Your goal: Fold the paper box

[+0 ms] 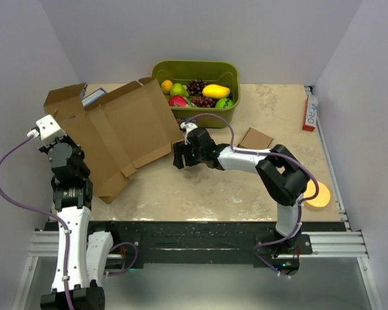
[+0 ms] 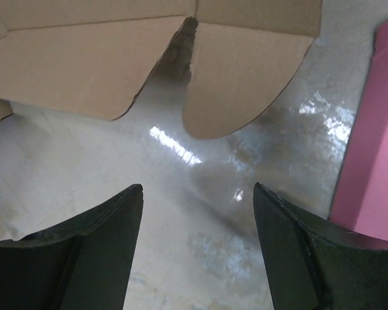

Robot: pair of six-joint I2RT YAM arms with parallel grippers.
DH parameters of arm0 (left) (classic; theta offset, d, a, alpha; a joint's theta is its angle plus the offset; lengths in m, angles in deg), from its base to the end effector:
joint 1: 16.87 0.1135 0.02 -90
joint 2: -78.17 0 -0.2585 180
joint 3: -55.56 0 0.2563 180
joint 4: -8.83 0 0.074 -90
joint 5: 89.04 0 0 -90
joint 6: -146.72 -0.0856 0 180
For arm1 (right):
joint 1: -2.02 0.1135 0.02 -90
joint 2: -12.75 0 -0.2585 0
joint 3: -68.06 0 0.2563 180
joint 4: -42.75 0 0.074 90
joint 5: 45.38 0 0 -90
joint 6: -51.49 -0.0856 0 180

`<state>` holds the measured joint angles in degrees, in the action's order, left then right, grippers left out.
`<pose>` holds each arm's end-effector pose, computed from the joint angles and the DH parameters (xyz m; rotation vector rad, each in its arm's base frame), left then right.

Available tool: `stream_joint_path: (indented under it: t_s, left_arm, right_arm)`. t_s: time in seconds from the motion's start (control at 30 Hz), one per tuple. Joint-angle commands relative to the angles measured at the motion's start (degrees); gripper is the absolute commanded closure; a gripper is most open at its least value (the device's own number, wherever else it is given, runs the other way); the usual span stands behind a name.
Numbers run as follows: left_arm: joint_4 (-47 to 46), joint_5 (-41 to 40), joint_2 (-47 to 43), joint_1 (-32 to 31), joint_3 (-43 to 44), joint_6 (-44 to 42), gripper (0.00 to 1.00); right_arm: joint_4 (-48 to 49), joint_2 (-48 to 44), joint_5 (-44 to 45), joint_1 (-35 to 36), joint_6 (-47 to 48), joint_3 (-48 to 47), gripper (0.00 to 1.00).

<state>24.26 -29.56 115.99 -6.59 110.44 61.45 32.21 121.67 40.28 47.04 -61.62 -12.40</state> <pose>0.1974 0.0800 0.3514 -0.6167 1.4401 0.4861 0.3156 0.3250 0.1356 -0.4884 2.2998 0.7018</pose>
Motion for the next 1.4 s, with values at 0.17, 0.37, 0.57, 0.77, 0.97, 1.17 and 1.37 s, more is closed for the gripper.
stream_joint_path:
  t_s: [0.17,0.37,0.57,0.77,0.97,1.17,1.37]
  left_arm:
    - [-3.2,-0.5,-0.9,0.4,0.8,0.1,1.0]
    - [-3.3,0.9,-0.9,0.3,0.8,0.1,1.0]
    - [-3.3,1.9,-0.9,0.3,0.7,0.3,1.0]
    - [-3.3,2.6,-1.0,0.4,0.7,0.4,1.0]
    - [-3.5,6.4,-1.0,-0.1,0.6,0.4,1.0]
    - [-3.8,10.3,-1.1,-1.3,0.4,0.4,1.0]
    - [-5.6,22.1,-1.6,-4.0,-0.1,-1.0,1.0]
  right_arm:
    - [3.9,6.6,-2.3,-7.6,-1.1,-5.3,0.29]
    - [2.7,6.7,0.7,-12.7,-1.0,-3.1,0.29]
    - [1.3,3.0,4.2,-17.7,-1.0,1.4,0.29]
    - [-0.7,-2.8,9.2,-21.3,0.3,6.5,0.29]
    - [-2.7,-6.7,12.2,-25.4,2.0,9.9,0.29]
    - [-6.0,-11.4,16.5,-28.8,0.7,12.3,0.28]
    - [-8.1,-16.8,16.2,-30.3,0.3,13.1,0.26]
